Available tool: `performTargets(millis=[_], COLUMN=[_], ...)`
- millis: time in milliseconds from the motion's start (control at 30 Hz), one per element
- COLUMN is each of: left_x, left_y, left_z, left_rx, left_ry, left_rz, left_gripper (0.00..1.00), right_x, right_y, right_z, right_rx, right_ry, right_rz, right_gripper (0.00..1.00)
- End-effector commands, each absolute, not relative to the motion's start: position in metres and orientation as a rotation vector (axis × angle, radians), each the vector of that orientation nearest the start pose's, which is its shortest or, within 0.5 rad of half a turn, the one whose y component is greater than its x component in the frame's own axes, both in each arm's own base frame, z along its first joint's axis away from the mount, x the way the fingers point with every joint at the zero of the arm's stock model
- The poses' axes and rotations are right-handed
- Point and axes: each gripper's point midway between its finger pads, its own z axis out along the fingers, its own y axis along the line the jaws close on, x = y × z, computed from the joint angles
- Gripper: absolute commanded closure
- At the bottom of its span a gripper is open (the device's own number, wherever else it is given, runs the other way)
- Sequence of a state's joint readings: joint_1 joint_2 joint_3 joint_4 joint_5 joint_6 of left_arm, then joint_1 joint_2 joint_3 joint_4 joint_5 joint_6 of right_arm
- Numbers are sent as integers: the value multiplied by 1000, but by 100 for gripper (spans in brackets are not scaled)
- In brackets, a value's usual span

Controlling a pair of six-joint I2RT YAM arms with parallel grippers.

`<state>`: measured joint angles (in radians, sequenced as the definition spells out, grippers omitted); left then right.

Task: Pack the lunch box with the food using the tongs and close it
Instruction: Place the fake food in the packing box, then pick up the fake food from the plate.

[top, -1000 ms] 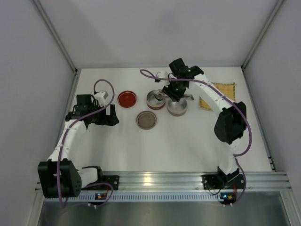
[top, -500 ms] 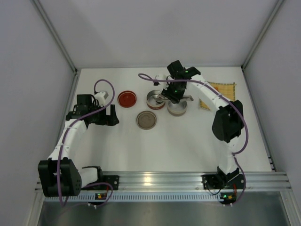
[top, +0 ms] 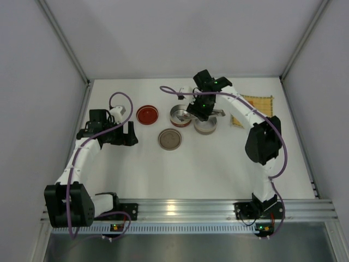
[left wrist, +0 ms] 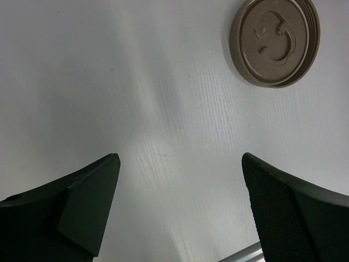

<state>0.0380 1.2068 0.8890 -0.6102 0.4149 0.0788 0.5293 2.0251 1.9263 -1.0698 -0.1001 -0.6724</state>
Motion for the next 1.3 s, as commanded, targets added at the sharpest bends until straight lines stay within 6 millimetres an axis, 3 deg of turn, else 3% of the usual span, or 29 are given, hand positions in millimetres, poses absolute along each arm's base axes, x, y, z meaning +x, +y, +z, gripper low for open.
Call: performTargets(millis=[0,133,267,433,633,800,900,1000,1033,1267], left_x=[293,293,293,292,293,294,293,293,292,291], left_y=[-59,-59,-60,-60,-60,-60,-61,-61,-62,-63], left_z=[136,137,139,140,141,140,138,139,139,140], left_rx=[245,247,251,251,253,248,246,251,254,263], left_ry=[2407,2404,2395,2393,2391,2395,2401,2399,2399,2396], left_rz=[-483,-485,-486,-490,-489,-493,-499,-503,-506,-516], left_gripper=[2,2,2,2,2,2,2,2,2,2], right_x=[394,399,404,413,426,424,418,413,414,411], right_y=[231,236,232,197,121,55,40,37,22,5], right_z=[165,191,235,262,264,246,232,225,222,211], right_rx=[-1587,-1508,-1359,-1165,-902,-678,-672,-791,-808,-982], right_ry=[2184,2125,2068,2091,2191,2308,2352,2338,2337,2339], right_rz=[85,111,161,201,198,188,184,163,136,72], right_gripper=[45,49,51,52,52,52,52,51,51,52])
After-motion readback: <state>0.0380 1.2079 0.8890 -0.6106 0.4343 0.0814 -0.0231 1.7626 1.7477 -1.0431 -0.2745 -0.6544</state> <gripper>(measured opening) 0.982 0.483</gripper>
